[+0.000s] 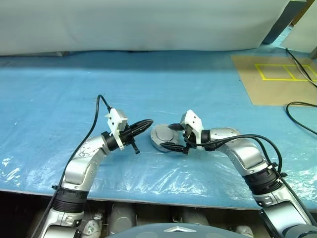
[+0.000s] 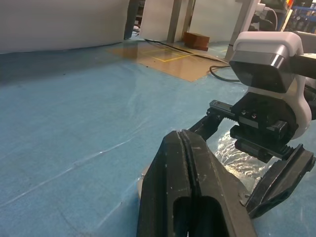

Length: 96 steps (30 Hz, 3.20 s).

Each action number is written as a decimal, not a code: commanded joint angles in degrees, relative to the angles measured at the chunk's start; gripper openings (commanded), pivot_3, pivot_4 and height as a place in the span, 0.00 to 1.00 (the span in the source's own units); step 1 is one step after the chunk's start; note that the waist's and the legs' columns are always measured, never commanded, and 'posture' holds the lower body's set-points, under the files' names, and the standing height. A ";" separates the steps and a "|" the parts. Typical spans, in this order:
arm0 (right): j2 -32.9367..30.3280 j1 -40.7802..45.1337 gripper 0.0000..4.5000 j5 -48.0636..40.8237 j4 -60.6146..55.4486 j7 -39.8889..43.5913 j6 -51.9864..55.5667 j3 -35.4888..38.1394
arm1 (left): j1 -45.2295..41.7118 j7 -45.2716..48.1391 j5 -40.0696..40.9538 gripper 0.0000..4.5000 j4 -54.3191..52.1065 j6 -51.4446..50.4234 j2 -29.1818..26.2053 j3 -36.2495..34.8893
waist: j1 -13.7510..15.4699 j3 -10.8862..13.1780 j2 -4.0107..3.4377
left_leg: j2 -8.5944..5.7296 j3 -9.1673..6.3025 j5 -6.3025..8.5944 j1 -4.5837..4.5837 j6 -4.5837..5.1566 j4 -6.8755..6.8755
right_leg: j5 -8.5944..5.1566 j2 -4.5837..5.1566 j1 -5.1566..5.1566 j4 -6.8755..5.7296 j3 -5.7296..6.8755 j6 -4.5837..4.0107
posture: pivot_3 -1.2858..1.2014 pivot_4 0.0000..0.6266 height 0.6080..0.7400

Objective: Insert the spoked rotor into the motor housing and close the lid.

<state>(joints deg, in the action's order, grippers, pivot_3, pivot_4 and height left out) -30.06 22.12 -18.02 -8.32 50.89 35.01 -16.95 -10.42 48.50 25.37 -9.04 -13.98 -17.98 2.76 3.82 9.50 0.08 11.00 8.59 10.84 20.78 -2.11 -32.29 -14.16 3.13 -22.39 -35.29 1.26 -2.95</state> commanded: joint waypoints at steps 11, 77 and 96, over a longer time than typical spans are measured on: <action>-2.00 -1.52 0.99 0.30 -5.45 -1.25 8.05 -0.47 | -0.93 -0.83 -0.58 0.00 -0.30 2.02 1.15 1.76 | 0.14 0.00 0.00 | -0.02 0.00 0.00 0.09 0.00 0.03 | 0.00 0.01 -0.04 0.11 0.00 0.00 | 0.52 0.24 1.00; -1.82 1.83 0.66 -1.47 3.75 4.62 2.12 5.18 | 0.24 -1.01 -1.33 0.00 1.19 3.78 0.65 2.35 | 0.23 -0.08 -0.01 | -0.02 0.01 0.03 0.17 0.06 0.25 | -0.02 0.02 0.02 0.48 0.02 0.05 | 0.52 0.24 1.00; -3.94 -2.63 0.66 3.17 7.13 4.24 -1.37 0.88 | 0.32 -0.89 -1.06 0.00 0.10 2.48 0.74 2.79 | 0.26 -0.08 -0.02 | -0.03 0.02 0.02 0.16 0.04 0.23 | -0.02 0.04 0.05 0.48 0.03 0.05 | 0.52 0.24 1.00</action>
<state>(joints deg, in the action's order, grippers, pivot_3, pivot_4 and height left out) -32.93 21.72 -16.50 -5.56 54.79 32.18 -14.68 -9.93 47.49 23.65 -6.53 -11.68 -17.23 5.47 4.08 9.43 0.06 10.97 8.61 10.86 20.90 -2.06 -32.07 -14.18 3.17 -22.29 -34.81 1.29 -2.90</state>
